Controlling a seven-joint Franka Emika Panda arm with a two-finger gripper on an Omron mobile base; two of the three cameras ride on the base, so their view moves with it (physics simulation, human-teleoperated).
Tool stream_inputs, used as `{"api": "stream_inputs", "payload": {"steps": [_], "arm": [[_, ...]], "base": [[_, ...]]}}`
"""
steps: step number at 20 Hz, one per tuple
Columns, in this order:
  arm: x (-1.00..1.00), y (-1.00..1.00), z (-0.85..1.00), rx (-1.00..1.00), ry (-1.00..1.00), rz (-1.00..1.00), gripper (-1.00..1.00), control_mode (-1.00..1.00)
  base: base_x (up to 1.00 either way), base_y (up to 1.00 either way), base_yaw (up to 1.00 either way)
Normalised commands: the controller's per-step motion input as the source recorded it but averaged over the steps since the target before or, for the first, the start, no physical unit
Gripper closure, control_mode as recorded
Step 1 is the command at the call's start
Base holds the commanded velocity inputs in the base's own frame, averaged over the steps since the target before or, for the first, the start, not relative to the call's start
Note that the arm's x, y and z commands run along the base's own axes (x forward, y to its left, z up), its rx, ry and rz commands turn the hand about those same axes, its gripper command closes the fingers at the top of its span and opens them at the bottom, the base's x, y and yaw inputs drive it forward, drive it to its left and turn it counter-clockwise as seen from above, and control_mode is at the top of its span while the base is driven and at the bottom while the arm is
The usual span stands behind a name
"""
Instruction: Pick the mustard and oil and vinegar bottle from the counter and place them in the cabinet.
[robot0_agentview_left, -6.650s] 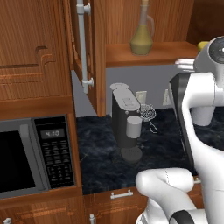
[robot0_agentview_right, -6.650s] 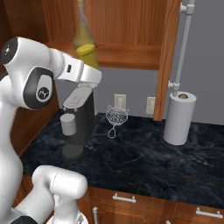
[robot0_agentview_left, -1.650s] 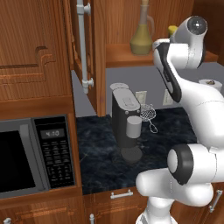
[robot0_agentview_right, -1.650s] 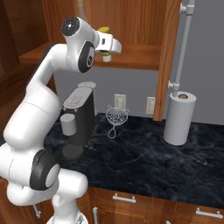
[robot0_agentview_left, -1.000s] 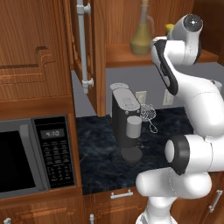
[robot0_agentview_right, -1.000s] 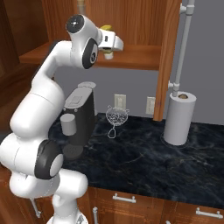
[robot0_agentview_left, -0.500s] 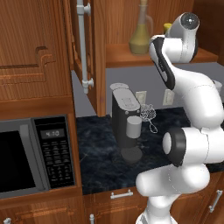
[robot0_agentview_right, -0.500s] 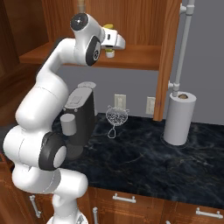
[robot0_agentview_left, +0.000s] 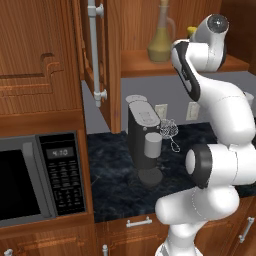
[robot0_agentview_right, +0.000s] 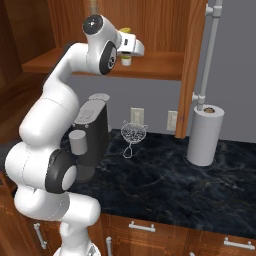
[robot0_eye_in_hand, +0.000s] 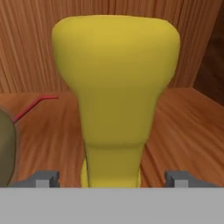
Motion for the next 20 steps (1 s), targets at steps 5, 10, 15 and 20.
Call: {"api": "stream_inputs", "payload": {"steps": [5, 10, 15, 20], "arm": [[0.00, 0.00, 0.00, 0.00, -0.04, 0.00, -1.00, -1.00], [-0.34, 0.00, 0.07, 0.00, -0.09, 0.01, -1.00, -1.00], [-0.74, 0.00, 0.01, 0.00, -0.12, 0.01, -1.00, -1.00], [-0.73, 0.01, 0.00, 0.00, -0.08, 0.02, -1.00, -1.00]], "base": [[0.00, 0.00, 0.00], [0.00, 0.00, 0.00], [0.00, 0.00, 0.00], [0.00, 0.00, 0.00]]}}
